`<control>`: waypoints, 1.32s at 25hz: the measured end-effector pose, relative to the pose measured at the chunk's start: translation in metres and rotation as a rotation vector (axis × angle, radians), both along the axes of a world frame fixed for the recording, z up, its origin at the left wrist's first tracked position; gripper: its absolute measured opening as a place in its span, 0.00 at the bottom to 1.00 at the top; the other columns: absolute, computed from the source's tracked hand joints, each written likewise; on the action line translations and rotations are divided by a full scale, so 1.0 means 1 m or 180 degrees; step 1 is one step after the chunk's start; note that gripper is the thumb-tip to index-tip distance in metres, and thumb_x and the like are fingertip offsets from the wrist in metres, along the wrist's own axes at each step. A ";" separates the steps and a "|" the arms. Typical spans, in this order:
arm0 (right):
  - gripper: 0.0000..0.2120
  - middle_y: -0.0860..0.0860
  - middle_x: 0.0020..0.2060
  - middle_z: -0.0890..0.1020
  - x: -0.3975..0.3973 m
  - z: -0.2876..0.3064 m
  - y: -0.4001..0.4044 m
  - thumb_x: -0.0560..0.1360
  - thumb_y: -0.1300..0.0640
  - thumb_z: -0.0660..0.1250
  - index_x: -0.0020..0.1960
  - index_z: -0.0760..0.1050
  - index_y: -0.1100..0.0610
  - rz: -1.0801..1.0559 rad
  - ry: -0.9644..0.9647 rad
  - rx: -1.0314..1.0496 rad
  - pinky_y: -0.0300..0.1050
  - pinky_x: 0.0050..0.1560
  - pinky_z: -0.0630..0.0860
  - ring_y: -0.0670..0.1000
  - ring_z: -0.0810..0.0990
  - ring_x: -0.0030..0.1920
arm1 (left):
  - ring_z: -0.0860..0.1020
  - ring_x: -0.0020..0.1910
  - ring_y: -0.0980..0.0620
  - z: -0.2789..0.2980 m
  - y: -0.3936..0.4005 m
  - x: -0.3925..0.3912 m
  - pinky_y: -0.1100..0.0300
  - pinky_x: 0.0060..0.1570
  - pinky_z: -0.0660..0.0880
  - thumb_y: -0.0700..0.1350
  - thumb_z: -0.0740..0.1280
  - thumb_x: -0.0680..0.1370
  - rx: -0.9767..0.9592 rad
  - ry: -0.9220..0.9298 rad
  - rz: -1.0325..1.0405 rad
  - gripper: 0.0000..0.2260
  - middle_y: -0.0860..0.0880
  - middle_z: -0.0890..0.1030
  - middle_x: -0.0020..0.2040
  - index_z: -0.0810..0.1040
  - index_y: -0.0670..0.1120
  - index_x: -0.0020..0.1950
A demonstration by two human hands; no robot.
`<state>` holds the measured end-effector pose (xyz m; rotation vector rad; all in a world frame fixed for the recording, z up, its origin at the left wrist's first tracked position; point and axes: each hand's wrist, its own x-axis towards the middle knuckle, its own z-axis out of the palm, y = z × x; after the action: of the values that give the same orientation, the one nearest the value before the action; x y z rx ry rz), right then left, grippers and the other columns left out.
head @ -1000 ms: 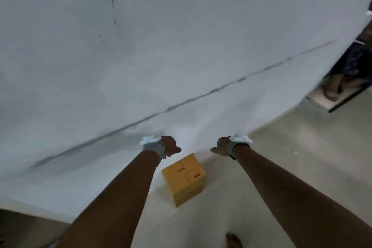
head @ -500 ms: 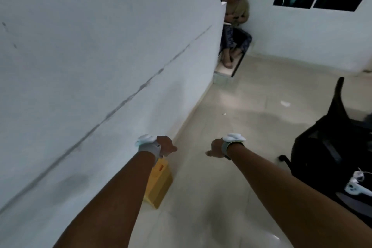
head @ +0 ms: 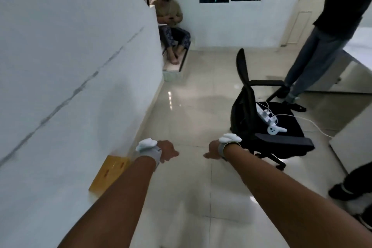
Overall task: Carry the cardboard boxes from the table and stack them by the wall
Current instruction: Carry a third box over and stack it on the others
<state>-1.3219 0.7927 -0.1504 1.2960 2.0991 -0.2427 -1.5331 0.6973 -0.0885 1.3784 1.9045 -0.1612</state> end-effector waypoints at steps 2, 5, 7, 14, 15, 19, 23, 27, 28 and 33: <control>0.35 0.51 0.54 0.82 0.061 -0.003 -0.023 0.67 0.26 0.54 0.50 0.79 0.55 -0.0150 0.0161 0.0059 0.55 0.63 0.75 0.58 0.80 0.57 | 0.81 0.41 0.46 0.009 -0.015 0.054 0.60 0.37 0.79 0.53 0.65 0.81 -0.0016 0.0063 -0.0221 0.19 0.43 0.83 0.50 0.80 0.39 0.61; 0.37 0.50 0.57 0.81 0.139 0.001 -0.056 0.65 0.26 0.57 0.58 0.79 0.51 -0.0525 0.0216 0.0157 0.53 0.63 0.75 0.58 0.79 0.59 | 0.80 0.39 0.47 0.018 -0.030 0.123 0.65 0.26 0.73 0.54 0.65 0.81 -0.0023 0.0079 -0.0585 0.19 0.45 0.81 0.47 0.79 0.40 0.62; 0.39 0.50 0.57 0.80 0.193 0.006 -0.082 0.59 0.24 0.56 0.57 0.79 0.49 -0.0918 0.0260 0.0270 0.53 0.62 0.75 0.58 0.79 0.59 | 0.80 0.41 0.47 0.026 -0.038 0.173 0.64 0.26 0.72 0.55 0.64 0.81 0.0002 0.0179 -0.0909 0.19 0.46 0.81 0.48 0.79 0.41 0.62; 0.32 0.56 0.62 0.80 0.316 0.046 -0.202 0.76 0.33 0.58 0.65 0.75 0.59 -0.2025 0.0308 0.0259 0.50 0.63 0.72 0.60 0.78 0.63 | 0.81 0.41 0.46 0.022 -0.053 0.298 0.63 0.28 0.72 0.53 0.63 0.80 0.0022 0.0338 -0.2023 0.17 0.46 0.83 0.48 0.80 0.43 0.60; 0.30 0.56 0.58 0.81 0.329 0.047 -0.221 0.76 0.33 0.58 0.58 0.77 0.59 -0.2208 0.0292 0.0206 0.50 0.62 0.72 0.59 0.79 0.61 | 0.81 0.42 0.46 0.021 -0.060 0.313 0.62 0.30 0.75 0.53 0.63 0.80 0.0049 0.0355 -0.2167 0.17 0.46 0.84 0.50 0.80 0.42 0.60; 0.29 0.51 0.46 0.78 0.380 0.052 -0.303 0.72 0.27 0.55 0.42 0.73 0.54 -0.2866 0.0016 0.0160 0.53 0.60 0.75 0.58 0.79 0.55 | 0.82 0.49 0.45 0.021 -0.100 0.375 0.56 0.52 0.77 0.53 0.62 0.81 0.0286 0.0442 -0.3025 0.18 0.44 0.84 0.55 0.82 0.41 0.60; 0.30 0.51 0.44 0.79 0.426 0.063 -0.405 0.72 0.27 0.54 0.38 0.72 0.55 -0.3455 -0.0120 0.0228 0.53 0.59 0.76 0.58 0.80 0.50 | 0.80 0.43 0.47 0.031 -0.159 0.448 0.60 0.41 0.76 0.54 0.60 0.81 0.0107 0.0409 -0.3716 0.21 0.45 0.85 0.54 0.80 0.40 0.61; 0.30 0.53 0.50 0.82 0.469 0.065 -0.493 0.73 0.28 0.55 0.45 0.76 0.55 -0.3981 -0.0101 0.0240 0.54 0.60 0.76 0.59 0.81 0.53 | 0.79 0.41 0.46 0.040 -0.224 0.514 0.63 0.30 0.71 0.55 0.60 0.81 0.0275 0.0409 -0.4215 0.20 0.47 0.82 0.48 0.81 0.41 0.59; 0.31 0.53 0.53 0.83 0.482 0.065 -0.521 0.73 0.29 0.55 0.51 0.78 0.55 -0.4163 -0.0053 0.0256 0.54 0.61 0.75 0.59 0.81 0.55 | 0.80 0.41 0.46 0.041 -0.242 0.535 0.63 0.33 0.73 0.55 0.60 0.81 0.0281 0.0371 -0.4371 0.20 0.47 0.83 0.48 0.81 0.41 0.58; 0.28 0.53 0.51 0.82 0.542 0.074 -0.639 0.76 0.33 0.57 0.50 0.77 0.58 -0.4773 0.0073 0.0438 0.52 0.62 0.74 0.59 0.80 0.57 | 0.83 0.45 0.45 0.036 -0.333 0.634 0.59 0.42 0.76 0.55 0.62 0.80 0.0170 0.0317 -0.4877 0.20 0.44 0.85 0.53 0.82 0.40 0.57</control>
<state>-0.7798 0.1533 -0.0763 2.6804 0.7441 -0.7075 -0.8988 0.3644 -0.0526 2.5720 0.5110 -0.8931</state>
